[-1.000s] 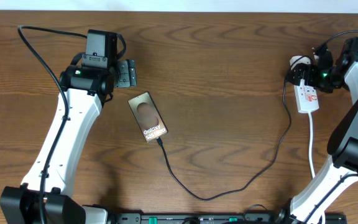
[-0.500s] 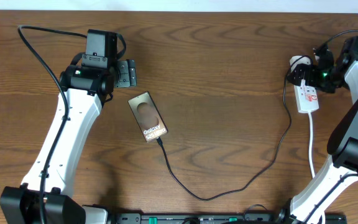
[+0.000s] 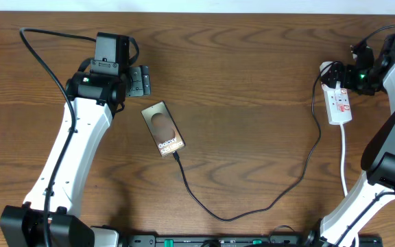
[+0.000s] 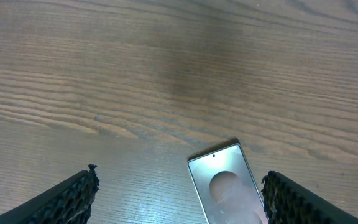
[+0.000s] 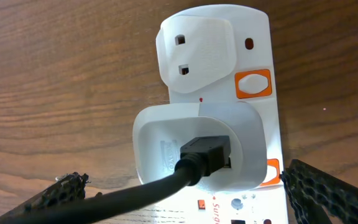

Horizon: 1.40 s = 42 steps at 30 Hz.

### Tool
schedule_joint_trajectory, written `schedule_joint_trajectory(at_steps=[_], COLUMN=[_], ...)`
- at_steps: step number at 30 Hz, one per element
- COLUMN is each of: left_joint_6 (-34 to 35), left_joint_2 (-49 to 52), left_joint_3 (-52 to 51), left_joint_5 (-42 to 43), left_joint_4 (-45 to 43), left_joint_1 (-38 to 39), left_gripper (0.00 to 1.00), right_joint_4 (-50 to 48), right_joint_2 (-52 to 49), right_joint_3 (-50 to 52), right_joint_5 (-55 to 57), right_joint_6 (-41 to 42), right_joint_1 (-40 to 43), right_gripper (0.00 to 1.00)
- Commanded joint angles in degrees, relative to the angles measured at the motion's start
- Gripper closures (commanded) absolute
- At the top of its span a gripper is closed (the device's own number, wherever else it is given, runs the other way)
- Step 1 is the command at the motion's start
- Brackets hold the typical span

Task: Plug charger to phone and switch on socket
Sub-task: 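Press the orange socket switch down with the right gripper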

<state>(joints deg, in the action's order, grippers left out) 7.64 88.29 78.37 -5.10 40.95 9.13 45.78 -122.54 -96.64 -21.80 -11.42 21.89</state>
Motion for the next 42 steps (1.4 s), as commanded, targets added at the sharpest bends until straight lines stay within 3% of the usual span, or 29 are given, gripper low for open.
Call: schedule_joint_trajectory(at_steps=[1, 16, 42], left_joint_6=[-0.3, -0.3, -0.3], left_joint_2=[-0.1, -0.1, -0.1], left_joint_3=[0.6, 0.6, 0.6], left_joint_5=[-1.2, -1.2, -1.2], left_joint_4=[0.2, 0.2, 0.2], left_joint_1=[0.0, 0.0, 0.0], left_gripper=[0.13, 0.14, 0.14], right_joint_4=[0.1, 1.3, 5.7], right_joint_2=[-1.5, -5.6, -5.3], right_joint_3=[-0.8, -0.8, -5.0], right_joint_5=[-1.2, -2.1, 2.0], right_joint_6=[0.7, 2.1, -0.8], right_joint_1=[-0.6, -3.5, -0.2], right_gripper=[0.01, 0.01, 0.01])
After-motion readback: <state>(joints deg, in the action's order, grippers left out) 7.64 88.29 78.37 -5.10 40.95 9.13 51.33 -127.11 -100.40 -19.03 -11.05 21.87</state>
